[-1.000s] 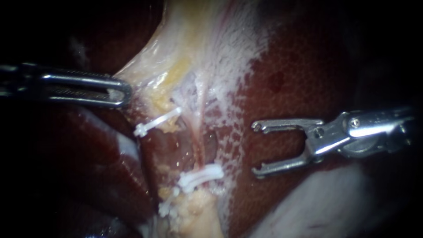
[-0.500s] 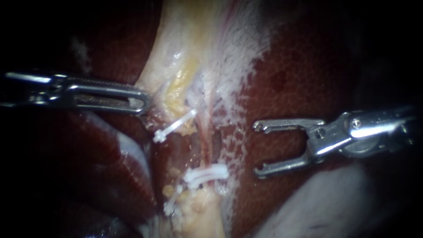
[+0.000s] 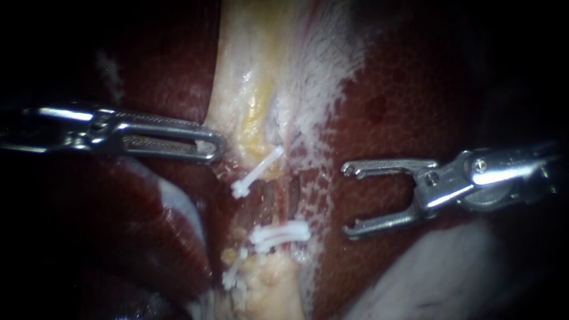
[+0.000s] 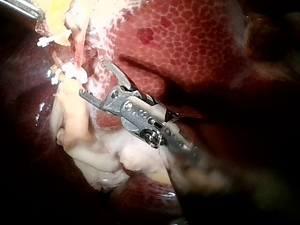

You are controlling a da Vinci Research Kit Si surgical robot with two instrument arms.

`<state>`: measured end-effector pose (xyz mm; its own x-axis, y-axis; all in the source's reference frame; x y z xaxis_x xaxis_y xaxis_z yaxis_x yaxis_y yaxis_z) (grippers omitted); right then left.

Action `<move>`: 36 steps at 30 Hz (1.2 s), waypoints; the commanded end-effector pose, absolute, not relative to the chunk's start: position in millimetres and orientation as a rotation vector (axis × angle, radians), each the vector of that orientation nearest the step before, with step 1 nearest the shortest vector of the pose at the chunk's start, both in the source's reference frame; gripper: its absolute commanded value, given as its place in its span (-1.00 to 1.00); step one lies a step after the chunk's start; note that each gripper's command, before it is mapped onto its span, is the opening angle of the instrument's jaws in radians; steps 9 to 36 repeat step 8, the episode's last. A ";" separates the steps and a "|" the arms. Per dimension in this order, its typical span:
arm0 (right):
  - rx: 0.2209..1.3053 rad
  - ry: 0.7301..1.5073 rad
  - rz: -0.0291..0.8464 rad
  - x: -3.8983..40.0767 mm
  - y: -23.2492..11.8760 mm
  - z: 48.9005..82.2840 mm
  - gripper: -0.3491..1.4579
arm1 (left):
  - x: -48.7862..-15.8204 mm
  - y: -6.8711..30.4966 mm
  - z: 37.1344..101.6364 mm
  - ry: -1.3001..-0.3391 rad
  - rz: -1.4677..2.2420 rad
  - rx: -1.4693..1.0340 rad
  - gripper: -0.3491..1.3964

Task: Going back second clip right tube

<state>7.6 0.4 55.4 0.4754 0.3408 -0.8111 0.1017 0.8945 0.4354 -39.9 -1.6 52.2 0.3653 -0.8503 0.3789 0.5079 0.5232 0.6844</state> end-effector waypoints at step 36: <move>0.463 1.075 0.152 7.6 0.4 55.4 0.05 | -39.9 -1.6 52.3 -0.784 -0.921 0.504 -1.00</move>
